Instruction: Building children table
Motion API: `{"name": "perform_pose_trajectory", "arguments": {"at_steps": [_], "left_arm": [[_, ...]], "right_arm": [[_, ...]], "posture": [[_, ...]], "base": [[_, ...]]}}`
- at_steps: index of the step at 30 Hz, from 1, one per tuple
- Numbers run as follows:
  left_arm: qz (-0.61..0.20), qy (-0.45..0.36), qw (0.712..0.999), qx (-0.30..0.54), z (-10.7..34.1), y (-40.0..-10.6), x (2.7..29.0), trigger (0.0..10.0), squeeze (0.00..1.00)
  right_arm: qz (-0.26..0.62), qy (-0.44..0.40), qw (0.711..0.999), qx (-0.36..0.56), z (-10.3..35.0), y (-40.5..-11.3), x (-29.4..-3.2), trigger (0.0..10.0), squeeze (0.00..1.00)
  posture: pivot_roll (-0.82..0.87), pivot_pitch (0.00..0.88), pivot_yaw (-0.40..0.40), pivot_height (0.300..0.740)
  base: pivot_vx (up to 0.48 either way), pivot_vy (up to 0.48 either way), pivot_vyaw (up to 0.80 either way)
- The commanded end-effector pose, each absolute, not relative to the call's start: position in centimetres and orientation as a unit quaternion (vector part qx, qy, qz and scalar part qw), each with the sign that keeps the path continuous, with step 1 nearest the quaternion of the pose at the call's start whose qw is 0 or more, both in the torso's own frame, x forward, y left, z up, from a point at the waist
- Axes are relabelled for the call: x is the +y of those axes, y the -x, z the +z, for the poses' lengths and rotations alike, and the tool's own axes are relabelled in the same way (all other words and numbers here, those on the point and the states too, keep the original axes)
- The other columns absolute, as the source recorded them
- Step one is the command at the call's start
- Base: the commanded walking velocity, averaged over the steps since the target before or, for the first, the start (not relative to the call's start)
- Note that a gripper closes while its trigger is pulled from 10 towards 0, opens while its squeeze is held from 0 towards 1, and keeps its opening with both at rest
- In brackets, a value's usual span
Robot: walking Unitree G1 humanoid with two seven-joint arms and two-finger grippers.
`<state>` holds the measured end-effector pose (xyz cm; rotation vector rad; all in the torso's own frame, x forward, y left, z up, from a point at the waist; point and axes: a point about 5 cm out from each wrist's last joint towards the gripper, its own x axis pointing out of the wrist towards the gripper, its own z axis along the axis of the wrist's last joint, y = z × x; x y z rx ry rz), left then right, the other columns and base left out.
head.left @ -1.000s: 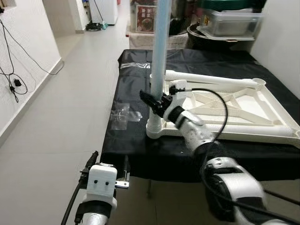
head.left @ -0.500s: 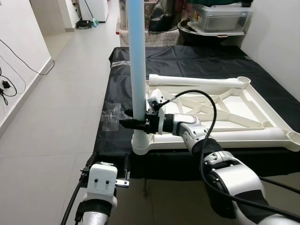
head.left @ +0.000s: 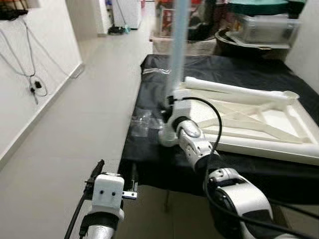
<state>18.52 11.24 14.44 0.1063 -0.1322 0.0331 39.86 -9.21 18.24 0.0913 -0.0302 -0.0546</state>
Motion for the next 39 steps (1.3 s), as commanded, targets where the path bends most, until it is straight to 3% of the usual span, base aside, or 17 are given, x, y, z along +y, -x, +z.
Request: {"name": "perform_pose_trajectory", "arguments": {"at_steps": [1,8,9,10,16,17,23,25,26,27,28,29,31,32,34,35,39], "left_arm": [[0.015,-0.052,0.997,-0.057,14.1,-18.5,11.2,10.0,0.00],[0.016,-0.053,0.997,-0.057,14.1,-18.6,11.2,10.0,0.00],[0.016,-0.052,0.997,-0.057,14.1,-18.6,11.2,10.0,0.00],[0.016,-0.052,0.997,-0.057,14.1,-18.6,11.1,10.0,0.00],[0.016,-0.051,0.997,-0.056,14.1,-18.7,11.1,10.0,0.00],[0.016,-0.051,0.997,-0.056,14.0,-18.7,11.1,10.0,0.00],[0.016,-0.050,0.997,-0.056,14.0,-18.7,11.2,10.0,0.00],[0.016,-0.051,0.997,-0.055,14.0,-18.6,11.2,10.0,0.00],[0.016,-0.051,0.997,-0.055,14.0,-18.6,11.2,10.0,0.00],[0.015,-0.051,0.997,-0.055,14.0,-18.6,11.2,10.0,0.00],[0.015,-0.051,0.997,-0.055,14.0,-18.6,11.2,10.0,0.00],[0.015,-0.052,0.997,-0.055,14.0,-18.6,11.3,10.0,0.00],[0.015,-0.052,0.997,-0.055,14.0,-18.6,11.3,10.0,0.00],[0.014,-0.053,0.997,-0.054,13.9,-18.6,11.2,10.0,0.00],[0.014,-0.053,0.997,-0.054,13.9,-18.6,11.2,10.0,0.00],[0.014,-0.053,0.997,-0.054,13.9,-18.5,11.2,10.0,0.00],[0.014,-0.053,0.997,-0.053,13.9,-18.5,11.1,10.0,0.00]], "right_arm": [[-0.089,-0.077,0.992,0.034,15.8,-39.0,-10.1,0.0,0.00],[-0.085,-0.102,0.991,0.032,15.5,-38.3,-8.3,0.0,0.00],[-0.055,-0.115,0.992,0.022,15.9,-38.5,-7.5,10.0,0.00],[-0.009,-0.119,0.993,0.007,16.5,-38.6,-6.7,10.0,1.00],[0.033,-0.106,0.993,-0.031,17.7,-39.0,-6.9,10.0,1.00],[0.066,-0.114,0.990,-0.040,18.0,-39.1,-7.1,10.0,0.00],[0.192,-0.132,0.971,-0.057,18.5,-38.9,-6.9,10.0,0.00],[0.368,-0.132,0.920,-0.030,18.6,-38.4,-6.6,10.0,0.00],[0.368,-0.132,0.920,-0.030,18.6,-38.4,-6.6,10.0,0.00],[0.441,-0.122,0.889,-0.011,18.6,-38.1,-6.5,10.0,0.00],[0.441,-0.122,0.889,-0.011,18.6,-38.1,-6.5,10.0,0.00],[0.507,-0.110,0.855,0.007,18.6,-37.6,-6.2,10.0,0.00],[0.507,-0.110,0.855,0.007,18.6,-37.6,-6.2,10.0,0.00],[0.606,-0.058,0.793,0.041,18.3,-36.7,-5.1,10.0,0.00],[0.606,-0.058,0.793,0.041,18.3,-36.7,-5.1,10.0,0.00],[0.635,-0.041,0.769,0.052,18.2,-36.4,-4.7,10.0,0.00],[0.657,-0.029,0.751,0.057,18.1,-36.1,-4.1,10.0,0.00]], "posture": [[0.12,0.069,-0.028,0.740],[0.12,0.070,-0.030,0.740],[0.12,0.070,-0.030,0.740],[0.12,0.072,-0.031,0.740],[0.12,0.073,-0.032,0.740],[0.12,0.073,-0.032,0.740],[0.12,0.069,-0.029,0.740],[0.13,0.066,-0.028,0.740],[0.13,0.066,-0.028,0.740],[0.13,0.066,-0.028,0.740],[0.13,0.066,-0.028,0.740],[0.13,0.060,-0.025,0.740],[0.13,0.060,-0.025,0.740],[0.14,0.052,-0.032,0.740],[0.14,0.052,-0.032,0.740],[0.14,0.052,-0.032,0.740],[0.16,0.049,-0.044,0.740]], "base": [[0.000,0.000,0.00],[0.000,0.000,0.00],[0.000,0.000,0.00],[0.000,0.000,0.00],[0.000,0.000,0.00],[0.000,0.000,0.00],[0.000,0.000,0.00],[0.000,0.000,0.00],[0.000,0.000,0.00],[0.000,0.000,0.00],[0.000,0.000,0.00],[0.000,0.000,0.00],[0.000,0.000,0.00],[0.000,0.000,0.00],[0.000,0.000,0.00],[0.000,0.000,0.00],[0.000,0.000,0.00]]}}
